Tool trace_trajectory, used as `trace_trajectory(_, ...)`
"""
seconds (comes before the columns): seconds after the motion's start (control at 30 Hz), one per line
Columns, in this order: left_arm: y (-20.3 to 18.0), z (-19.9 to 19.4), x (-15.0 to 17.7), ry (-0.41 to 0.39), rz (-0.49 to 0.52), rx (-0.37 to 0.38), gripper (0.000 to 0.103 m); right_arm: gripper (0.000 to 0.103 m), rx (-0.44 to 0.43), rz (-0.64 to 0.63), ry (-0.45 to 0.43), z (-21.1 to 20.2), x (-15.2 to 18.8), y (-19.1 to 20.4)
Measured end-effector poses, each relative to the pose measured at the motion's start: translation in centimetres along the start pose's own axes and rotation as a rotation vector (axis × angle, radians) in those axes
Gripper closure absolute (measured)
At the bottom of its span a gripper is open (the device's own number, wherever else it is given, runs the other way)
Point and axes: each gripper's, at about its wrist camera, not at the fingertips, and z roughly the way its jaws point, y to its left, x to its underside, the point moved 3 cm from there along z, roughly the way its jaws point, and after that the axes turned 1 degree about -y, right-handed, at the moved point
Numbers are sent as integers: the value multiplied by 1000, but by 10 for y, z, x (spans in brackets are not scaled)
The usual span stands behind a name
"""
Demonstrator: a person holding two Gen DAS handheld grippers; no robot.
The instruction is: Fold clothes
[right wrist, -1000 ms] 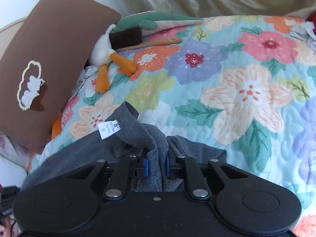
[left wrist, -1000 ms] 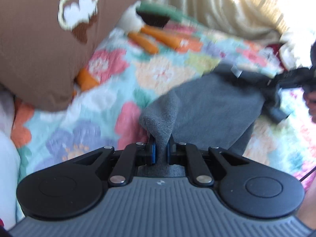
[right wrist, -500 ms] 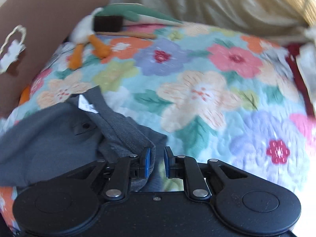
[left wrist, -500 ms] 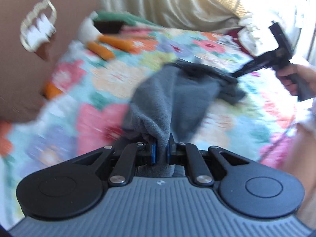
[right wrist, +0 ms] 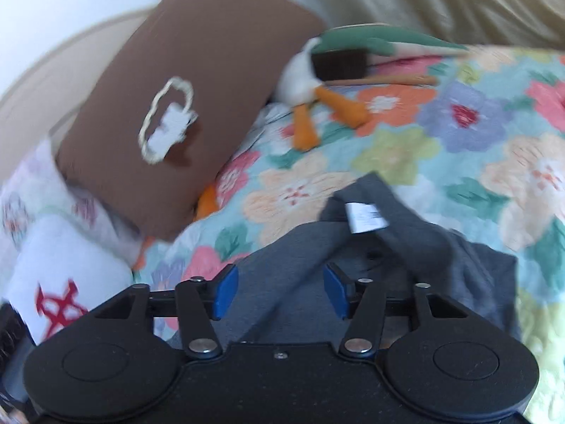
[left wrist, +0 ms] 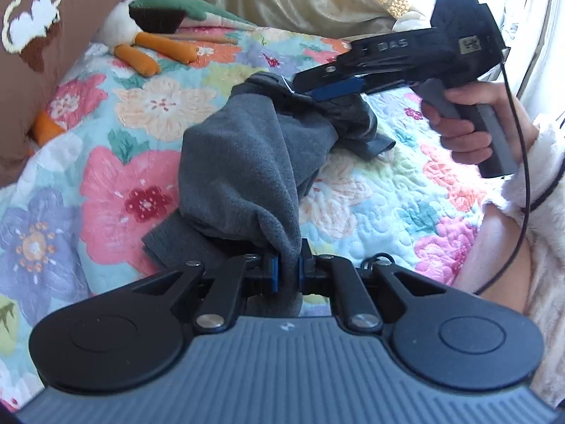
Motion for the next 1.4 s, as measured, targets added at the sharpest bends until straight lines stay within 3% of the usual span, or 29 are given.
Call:
trace_trajectory(0.07,-4,5,6,21,10,23,94,31,29,-75,15,15,1,15)
trace_trajectory(0.13,-12,12,12,53,16,69,94,18,-6,-13,67,32,-1,12)
trace_trajectory(0.2,-21,18,18,87,41,101,94,16,-28,69,115,47,0,3)
trace_trajectory(0.27,-27,23,22,110,73,109,94,17,6,83,135,59,4,-4)
trace_trajectory(0.3,-26,24,22,112,76,104,94,22,36,49,143,63,9,-4)
trace_trajectory(0.37,-22,22,19,111,72,95,94,65,76,-35,153,64,17,0)
trace_trajectory(0.47,-11,12,13,95,58,70,92,86,78,-118,163,55,21,9)
trace_trajectory(0.57,-2,-3,14,81,74,28,82,90,88,-118,160,38,17,11)
trace_trajectory(0.63,7,-11,12,58,54,19,69,92,79,-108,155,27,16,9)
trace_trajectory(0.8,33,-24,-8,-4,-117,19,63,93,109,-101,244,26,25,-7)
trace_trajectory(0.87,32,-22,-17,-2,-110,-16,63,93,124,-61,282,33,29,-18)
trace_trajectory(1.0,28,-4,-34,-38,-57,-43,53,93,133,-89,313,37,34,-18)
trace_trajectory(1.13,27,20,-49,-65,-79,25,37,91,133,-124,328,36,36,-15)
trace_trajectory(1.23,29,50,-56,-14,-123,55,27,89,107,-146,362,34,40,-16)
trace_trajectory(1.3,34,73,-57,35,-170,56,32,87,96,-149,380,32,43,-18)
trace_trajectory(1.4,32,83,-53,16,-201,136,94,87,79,-154,399,29,48,-22)
